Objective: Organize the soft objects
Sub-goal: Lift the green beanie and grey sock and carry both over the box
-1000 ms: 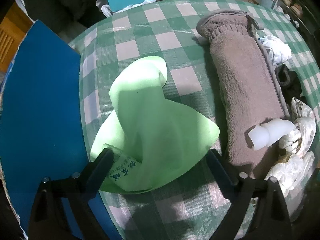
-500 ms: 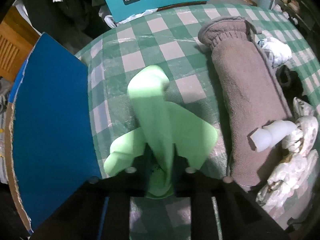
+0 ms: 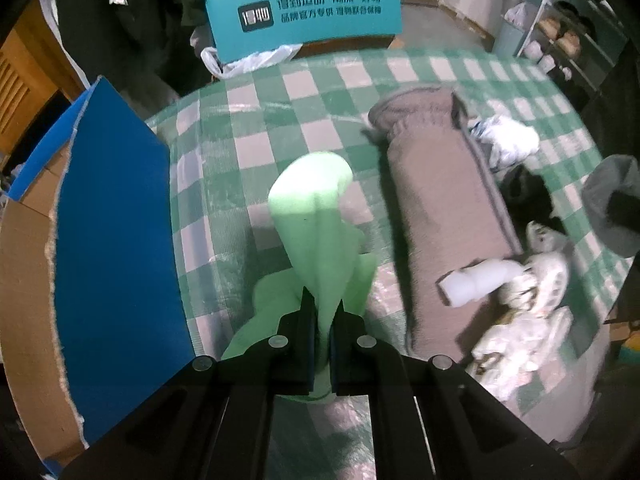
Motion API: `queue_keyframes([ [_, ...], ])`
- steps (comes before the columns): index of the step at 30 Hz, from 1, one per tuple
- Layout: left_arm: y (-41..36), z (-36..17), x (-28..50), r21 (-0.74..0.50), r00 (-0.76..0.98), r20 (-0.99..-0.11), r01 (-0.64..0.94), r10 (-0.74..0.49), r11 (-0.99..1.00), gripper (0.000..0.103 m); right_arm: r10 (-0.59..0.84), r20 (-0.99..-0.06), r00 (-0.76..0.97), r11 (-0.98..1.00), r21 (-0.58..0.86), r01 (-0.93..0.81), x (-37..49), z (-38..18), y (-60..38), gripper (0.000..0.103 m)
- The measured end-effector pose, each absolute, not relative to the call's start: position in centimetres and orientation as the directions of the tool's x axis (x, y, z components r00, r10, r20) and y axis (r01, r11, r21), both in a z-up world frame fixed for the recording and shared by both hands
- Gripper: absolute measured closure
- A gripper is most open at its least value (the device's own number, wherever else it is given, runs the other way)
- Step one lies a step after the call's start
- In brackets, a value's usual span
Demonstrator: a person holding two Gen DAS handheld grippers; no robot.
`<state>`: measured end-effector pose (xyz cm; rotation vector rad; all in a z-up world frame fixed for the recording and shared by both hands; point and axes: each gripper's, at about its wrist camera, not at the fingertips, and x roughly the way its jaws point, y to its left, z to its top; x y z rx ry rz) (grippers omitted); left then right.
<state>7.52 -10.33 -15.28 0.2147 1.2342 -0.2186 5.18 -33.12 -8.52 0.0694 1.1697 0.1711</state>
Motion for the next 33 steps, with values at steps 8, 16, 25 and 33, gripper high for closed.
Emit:
queue_keyframes([
  [8, -10.1, -12.6, 6.1, 0.019, 0.356, -0.931, 0.282, -0.086, 0.959, 0.098, 0.173, -0.901, 0.398, 0.984, 0.141, -0.109, 5.1, -7.6, -32.5, 0.068],
  [16, -9.9, -9.7, 4.9, 0.010, 0.410, -0.905, 0.282, -0.111, 0.959, 0.098, 0.175, -0.891, 0.419, 0.983, 0.132, -0.130, 4.8, -6.4, -31.6, 0.068],
  [25, -9.0, -6.9, 3.9, 0.014, 0.466, -0.877, 0.271, -0.118, 0.963, 0.098, 0.186, -0.876, 0.445, 0.978, 0.123, -0.167, 4.5, -4.9, -30.0, 0.068],
  [33, -7.6, -4.8, 2.9, 0.013, 0.509, -0.852, 0.253, -0.121, 0.967, 0.098, 0.199, -0.863, 0.464, 0.974, 0.120, -0.194, 4.3, -3.6, -28.5, 0.068],
])
